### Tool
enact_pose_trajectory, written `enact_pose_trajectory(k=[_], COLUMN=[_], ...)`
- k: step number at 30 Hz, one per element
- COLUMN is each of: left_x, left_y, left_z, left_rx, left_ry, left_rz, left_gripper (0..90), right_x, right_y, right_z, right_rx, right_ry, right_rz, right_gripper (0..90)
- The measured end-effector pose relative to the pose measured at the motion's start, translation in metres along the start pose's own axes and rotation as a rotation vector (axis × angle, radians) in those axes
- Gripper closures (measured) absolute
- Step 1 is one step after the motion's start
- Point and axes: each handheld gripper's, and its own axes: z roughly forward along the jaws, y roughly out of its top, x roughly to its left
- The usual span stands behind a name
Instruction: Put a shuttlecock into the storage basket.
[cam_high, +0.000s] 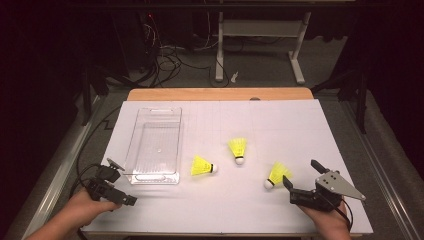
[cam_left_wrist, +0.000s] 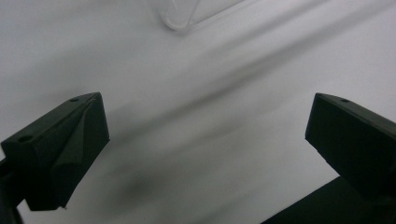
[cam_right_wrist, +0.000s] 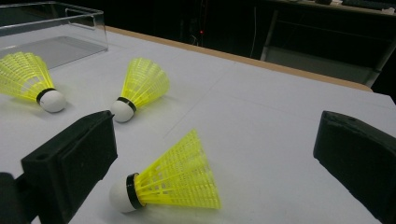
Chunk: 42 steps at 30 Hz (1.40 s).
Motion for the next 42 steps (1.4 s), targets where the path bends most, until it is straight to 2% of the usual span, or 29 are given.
enact_pose_trajectory(k=[10,14,17,27,31,36,42], left_x=[-0.001,-0.005,-0.009,-0.031,-0.043,-0.055,-0.068], left_y=[0.001,0.002,0.003,0.010,0.014,0.020,0.026], left_z=[-0.002,-0.002,-0.003,0.000,0.004,0.008,0.011], left_rx=[0.047,0.057,0.057,0.071,0.099,0.102,0.093], left_ry=[0.005,0.010,-0.001,-0.017,-0.014,0.001,-0.011], left_rz=[-0.012,-0.004,-0.006,0.037,0.068,0.092,0.104], left_gripper=[0.7,0.7,0.7,0.7,0.8,0.7,0.7], right_x=[0.000,0.000,0.000,0.000,0.000,0.001,0.001], right_y=[-0.001,-0.001,0.000,0.000,0.000,0.001,0.000], right_z=[0.000,0.000,0.001,0.000,0.001,0.000,0.001], right_rx=[0.003,0.003,0.003,0.003,0.003,0.002,0.003], right_ry=[-0.001,0.001,0.001,-0.001,0.000,0.001,0.001], right_rz=[0.002,-0.001,-0.001,0.003,0.000,-0.001,0.001], right_gripper=[0.3,0.3,0.3,0.3,0.3,0.3,0.3])
